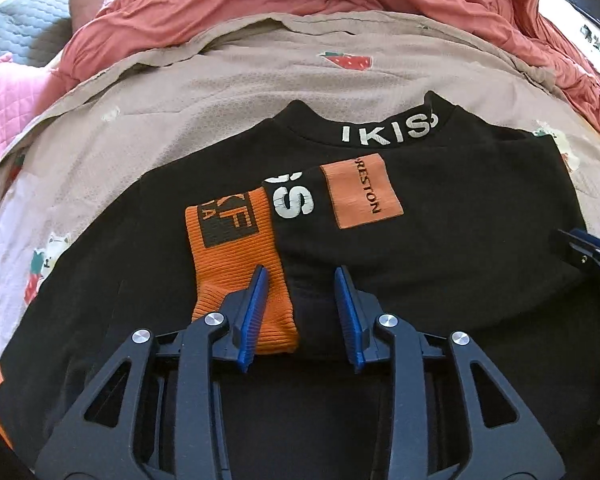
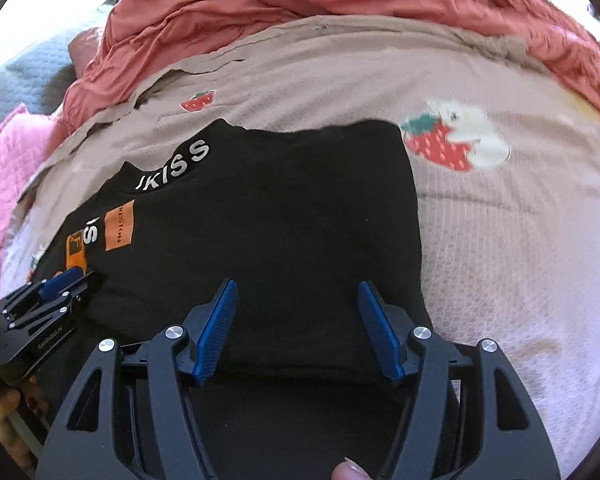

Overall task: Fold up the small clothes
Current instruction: 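Move the left gripper to the orange cuff of the other sleeve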

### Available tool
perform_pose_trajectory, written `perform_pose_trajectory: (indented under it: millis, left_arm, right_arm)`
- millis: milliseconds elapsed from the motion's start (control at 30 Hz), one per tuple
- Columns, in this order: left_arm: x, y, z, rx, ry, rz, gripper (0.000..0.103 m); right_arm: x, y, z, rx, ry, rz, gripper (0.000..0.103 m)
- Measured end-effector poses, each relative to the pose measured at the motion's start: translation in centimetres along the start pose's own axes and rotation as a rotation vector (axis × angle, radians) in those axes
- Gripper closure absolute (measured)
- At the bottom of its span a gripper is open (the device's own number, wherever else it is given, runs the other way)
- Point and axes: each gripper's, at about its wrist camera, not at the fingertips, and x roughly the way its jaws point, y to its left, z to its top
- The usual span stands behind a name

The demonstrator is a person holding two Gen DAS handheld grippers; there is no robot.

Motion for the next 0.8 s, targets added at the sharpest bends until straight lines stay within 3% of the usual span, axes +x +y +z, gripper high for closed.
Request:
perform_pose_trajectory:
  millis: [167,200,233,300,400,533,667,800]
  left_arm:
    - [-0.4,0.5,-0.2,-0.019,-0.004,-0.019,0.075]
    - [-0.6,0.4,-0.1,-0.018,-0.007,-0.017,0.072]
    - [-0.9,0.4,-0.2,-0.018,-0.011,-0.015,0.066]
    - [-1.0,0.7,0.1,-0.021,-0.010,-0.012,0.064]
    - [-1.3,0.9,0.1,-0.025,-0.012,-0.005,0.056]
    - [-2.5,1.3,-0.2,-0.026,-0.041,0.031,0.036]
    - [-3.9,2.6,-0.7,-0.047,-0.078,0.112,0.020]
    - [-5.4,4.3,-1.6,-0.068,-0.111,0.139,0.013]
  right_arm:
    - [-0.2,0.5,-0.1,-0.011,-0.001,-0.023,0.040]
    - [-0.3,0.6,0.0,-0.014,-0.003,-0.023,0.036]
    - [-0.5,0.7,0.0,-0.015,-0.005,-0.020,0.034]
    - [-0.9,0.9,0.0,-0.015,-0.014,-0.014,0.033]
    - [-1.8,1.2,-0.1,-0.017,-0.026,-0.006,0.022]
    - [-2.9,2.3,-0.1,-0.044,-0.044,-0.020,0.009]
    - [-4.1,3.8,0.0,-0.083,-0.064,-0.012,0.008]
    - [-5.3,5.8,0.1,-0.129,-0.091,0.006,0.007]
